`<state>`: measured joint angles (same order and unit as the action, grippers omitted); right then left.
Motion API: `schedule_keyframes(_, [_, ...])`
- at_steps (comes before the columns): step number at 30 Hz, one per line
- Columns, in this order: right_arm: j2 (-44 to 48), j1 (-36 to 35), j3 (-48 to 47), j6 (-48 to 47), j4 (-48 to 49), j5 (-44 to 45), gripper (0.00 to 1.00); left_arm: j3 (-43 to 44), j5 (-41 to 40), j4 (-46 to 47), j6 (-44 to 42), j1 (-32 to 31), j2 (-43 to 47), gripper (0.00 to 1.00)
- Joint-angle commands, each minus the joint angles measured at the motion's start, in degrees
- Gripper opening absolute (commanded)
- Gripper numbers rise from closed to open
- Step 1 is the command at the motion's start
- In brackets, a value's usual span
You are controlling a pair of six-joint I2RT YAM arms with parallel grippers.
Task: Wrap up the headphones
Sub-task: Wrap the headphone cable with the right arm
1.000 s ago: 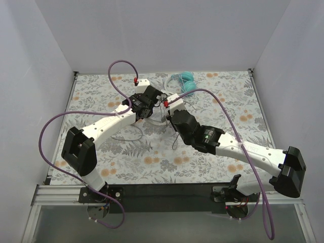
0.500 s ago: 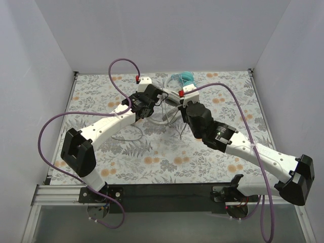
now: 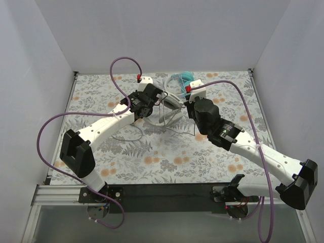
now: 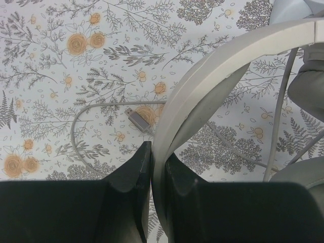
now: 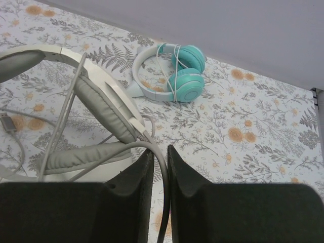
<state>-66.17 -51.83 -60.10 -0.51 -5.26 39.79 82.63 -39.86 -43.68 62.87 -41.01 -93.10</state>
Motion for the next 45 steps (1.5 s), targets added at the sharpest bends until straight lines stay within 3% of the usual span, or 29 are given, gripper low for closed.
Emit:
schedule_keyframes(1, [2.9, 2.4, 0.2, -2.7, 4.7, -0.8, 0.22, 3.1, -1.7, 0.4, -1.8, -0.3, 5.0, 0.0])
schedule_keyframes(6, [3.5, 4.7, -0.2, -6.3, 4.7, -4.6, 0.24, 4.2, 0.7, -0.7, -3.8, -0.4, 5.0, 0.0])
schedule_keyframes(17, [2.8, 9.6, -0.6, -14.6, 9.6, -23.4, 0.27, 6.7, 7.3, -3.1, -6.6, -1.5, 6.2, 0.0])
schedule_keyframes(31, [2.5, 16.5, 0.0, -15.0, 11.8, -38.5, 0.34, 5.2, 12.8, -2.5, -10.0, -1.9, 10.4, 0.0])
schedule_keyframes(39, [-2.3, 19.6, -4.5, -13.7, 11.6, -49.1, 0.38, 4.9, 17.7, -1.2, -11.1, -1.9, 11.7, 0.0])
schedule_keyframes(45, [-6.1, 22.7, -6.6, -11.6, 11.8, -53.2, 0.31, 4.7, 21.0, 0.1, -11.1, -1.9, 13.7, 0.0])
